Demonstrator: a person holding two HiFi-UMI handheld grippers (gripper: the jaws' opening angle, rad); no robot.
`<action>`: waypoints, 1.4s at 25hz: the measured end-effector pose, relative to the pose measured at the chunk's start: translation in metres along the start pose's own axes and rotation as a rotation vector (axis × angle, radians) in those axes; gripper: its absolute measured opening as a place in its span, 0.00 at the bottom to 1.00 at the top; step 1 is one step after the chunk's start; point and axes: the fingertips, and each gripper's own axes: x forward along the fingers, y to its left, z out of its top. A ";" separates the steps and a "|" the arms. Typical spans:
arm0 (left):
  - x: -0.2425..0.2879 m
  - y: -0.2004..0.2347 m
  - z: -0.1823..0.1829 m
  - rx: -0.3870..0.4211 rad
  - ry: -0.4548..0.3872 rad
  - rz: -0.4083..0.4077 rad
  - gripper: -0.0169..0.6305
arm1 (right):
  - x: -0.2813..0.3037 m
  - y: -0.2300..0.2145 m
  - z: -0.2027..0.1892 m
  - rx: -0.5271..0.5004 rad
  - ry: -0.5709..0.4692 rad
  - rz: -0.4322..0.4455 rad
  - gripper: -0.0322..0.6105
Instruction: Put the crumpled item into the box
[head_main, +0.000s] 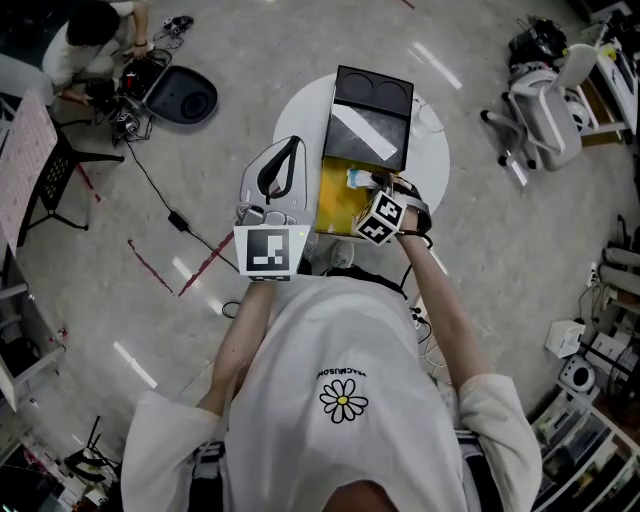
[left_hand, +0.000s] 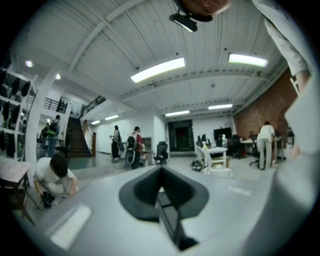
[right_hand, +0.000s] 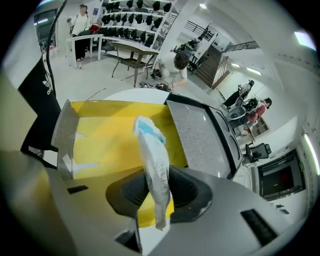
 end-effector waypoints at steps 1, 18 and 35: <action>0.000 0.000 0.000 -0.003 -0.001 -0.002 0.02 | 0.001 0.000 -0.001 0.004 0.001 0.005 0.21; -0.001 -0.001 -0.001 -0.022 -0.004 -0.001 0.02 | -0.005 0.018 0.006 0.096 -0.031 0.214 0.48; -0.002 -0.003 0.006 -0.016 -0.021 -0.016 0.02 | -0.017 0.014 0.016 0.079 -0.051 0.209 0.54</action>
